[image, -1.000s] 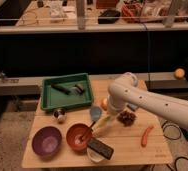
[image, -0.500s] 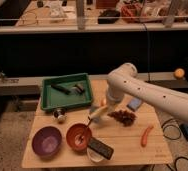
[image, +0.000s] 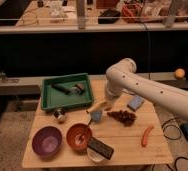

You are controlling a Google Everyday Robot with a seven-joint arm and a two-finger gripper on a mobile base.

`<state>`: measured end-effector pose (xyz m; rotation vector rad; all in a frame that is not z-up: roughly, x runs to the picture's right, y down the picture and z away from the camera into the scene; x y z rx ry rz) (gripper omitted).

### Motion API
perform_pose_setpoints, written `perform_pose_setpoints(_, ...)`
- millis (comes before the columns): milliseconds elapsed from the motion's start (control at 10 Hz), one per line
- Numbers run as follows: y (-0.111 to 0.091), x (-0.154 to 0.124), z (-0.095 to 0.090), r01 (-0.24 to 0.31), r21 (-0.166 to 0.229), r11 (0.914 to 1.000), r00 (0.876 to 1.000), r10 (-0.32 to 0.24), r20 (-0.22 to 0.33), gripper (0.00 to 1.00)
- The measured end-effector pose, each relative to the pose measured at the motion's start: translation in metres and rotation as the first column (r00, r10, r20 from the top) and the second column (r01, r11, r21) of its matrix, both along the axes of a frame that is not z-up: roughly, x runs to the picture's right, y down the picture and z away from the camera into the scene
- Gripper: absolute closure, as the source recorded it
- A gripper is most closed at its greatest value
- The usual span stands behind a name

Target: Place banana in plastic cup

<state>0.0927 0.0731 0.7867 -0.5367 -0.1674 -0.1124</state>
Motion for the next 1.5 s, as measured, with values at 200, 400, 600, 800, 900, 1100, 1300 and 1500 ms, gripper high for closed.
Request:
perform_pose_setpoints(200, 0.003, 0.004, 0.011, -0.007, -0.016, 0.9998, 1.000, 0.006, -0.012, 0.83)
perform_pose_setpoints(400, 0.007, 0.001, 0.021, -0.005, -0.036, 0.9993, 1.000, 0.004, -0.019, 0.63)
perform_pose_setpoints(600, 0.015, 0.001, 0.030, -0.007, -0.051, 0.9987, 0.999, 0.005, -0.032, 0.42)
perform_pose_setpoints(800, 0.023, -0.002, 0.035, -0.005, -0.059, 0.9982, 0.999, 0.002, -0.042, 0.25)
perform_pose_setpoints(900, 0.027, -0.006, 0.037, -0.002, -0.065, 0.9979, 0.999, -0.001, -0.042, 0.20)
perform_pose_setpoints(1100, 0.031, -0.011, 0.038, 0.008, -0.070, 0.9975, 0.999, -0.011, -0.042, 0.20)
perform_pose_setpoints(1300, 0.033, -0.016, 0.035, 0.019, -0.071, 0.9973, 0.999, -0.022, -0.038, 0.20)
perform_pose_setpoints(1500, 0.033, -0.019, 0.032, 0.027, -0.070, 0.9972, 0.999, -0.029, -0.037, 0.20)
